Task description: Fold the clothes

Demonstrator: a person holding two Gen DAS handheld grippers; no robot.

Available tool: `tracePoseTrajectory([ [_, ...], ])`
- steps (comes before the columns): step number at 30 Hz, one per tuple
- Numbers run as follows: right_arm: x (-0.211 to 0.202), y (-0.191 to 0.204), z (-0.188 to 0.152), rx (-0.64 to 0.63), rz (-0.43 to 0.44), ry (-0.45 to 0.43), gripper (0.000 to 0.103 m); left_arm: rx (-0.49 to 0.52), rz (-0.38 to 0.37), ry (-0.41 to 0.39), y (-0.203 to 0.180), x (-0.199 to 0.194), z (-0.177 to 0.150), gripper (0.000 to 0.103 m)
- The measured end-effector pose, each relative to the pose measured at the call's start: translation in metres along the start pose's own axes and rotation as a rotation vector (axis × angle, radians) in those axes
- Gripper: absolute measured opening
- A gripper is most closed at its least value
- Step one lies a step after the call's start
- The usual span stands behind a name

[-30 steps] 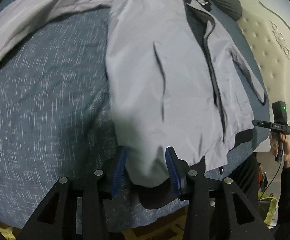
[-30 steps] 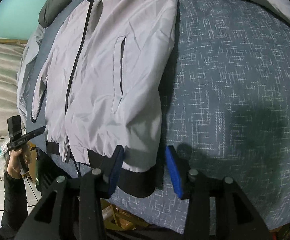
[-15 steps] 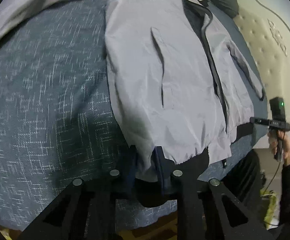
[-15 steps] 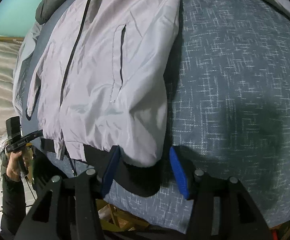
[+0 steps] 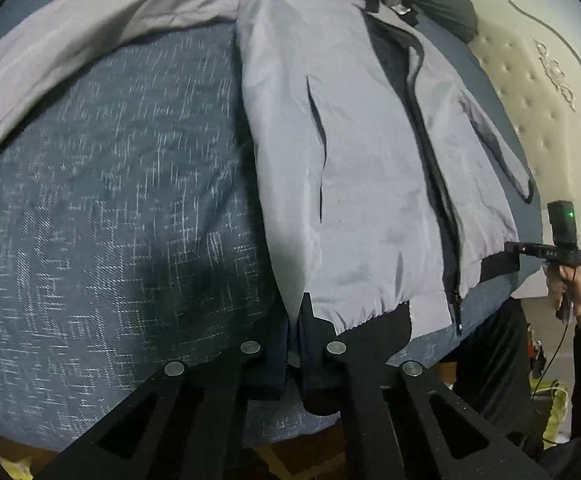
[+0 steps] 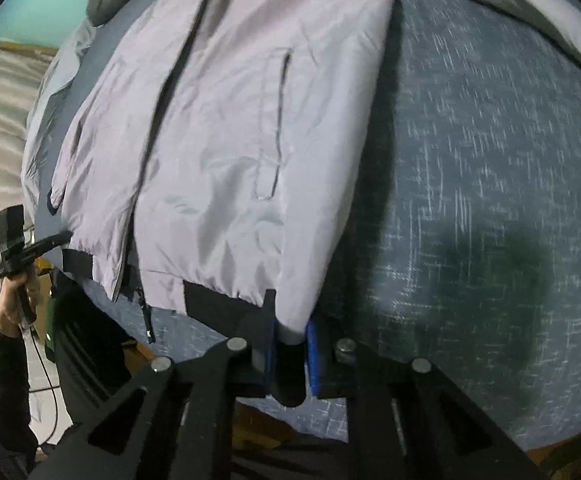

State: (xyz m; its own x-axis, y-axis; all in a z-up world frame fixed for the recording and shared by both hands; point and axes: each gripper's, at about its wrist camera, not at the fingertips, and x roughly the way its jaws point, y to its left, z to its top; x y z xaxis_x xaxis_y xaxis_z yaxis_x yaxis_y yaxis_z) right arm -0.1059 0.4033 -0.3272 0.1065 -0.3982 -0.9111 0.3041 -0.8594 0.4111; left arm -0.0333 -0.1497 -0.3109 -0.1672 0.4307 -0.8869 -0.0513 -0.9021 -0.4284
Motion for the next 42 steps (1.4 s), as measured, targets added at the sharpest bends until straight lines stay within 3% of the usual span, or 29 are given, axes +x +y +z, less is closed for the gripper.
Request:
tracePoseTrajectory([
  [5,0.008,-0.010,0.002,0.042,0.013,0.007,0.016,-0.023,0.013,0.018,0.003,0.008,0.003,0.007],
  [9,-0.019,-0.009,0.008,0.022,-0.066,-0.047,0.027,-0.018,0.039,-0.035,0.001,-0.017,0.008,0.009],
  [13,-0.052,-0.001,0.027,0.003,-0.061,-0.138,0.034,-0.004,0.060,-0.104,-0.006,-0.044,0.023,0.014],
  [17,-0.060,0.022,0.061,-0.016,-0.012,-0.202,0.040,0.018,0.048,-0.177,-0.022,-0.052,0.053,0.025],
  [23,-0.034,0.067,0.118,-0.036,0.015,-0.231,0.041,0.043,0.015,-0.233,-0.048,-0.031,0.096,0.026],
  [28,-0.024,0.089,0.163,-0.082,-0.026,-0.274,0.041,0.051,-0.010,-0.267,-0.064,-0.009,0.129,0.026],
  [35,-0.016,0.111,0.240,-0.130,-0.103,-0.358,0.042,0.059,0.023,-0.338,-0.065,0.019,0.168,0.026],
  [42,0.015,0.145,0.304,-0.230,-0.232,-0.372,0.042,0.063,-0.001,-0.395,-0.057,0.038,0.181,0.026],
])
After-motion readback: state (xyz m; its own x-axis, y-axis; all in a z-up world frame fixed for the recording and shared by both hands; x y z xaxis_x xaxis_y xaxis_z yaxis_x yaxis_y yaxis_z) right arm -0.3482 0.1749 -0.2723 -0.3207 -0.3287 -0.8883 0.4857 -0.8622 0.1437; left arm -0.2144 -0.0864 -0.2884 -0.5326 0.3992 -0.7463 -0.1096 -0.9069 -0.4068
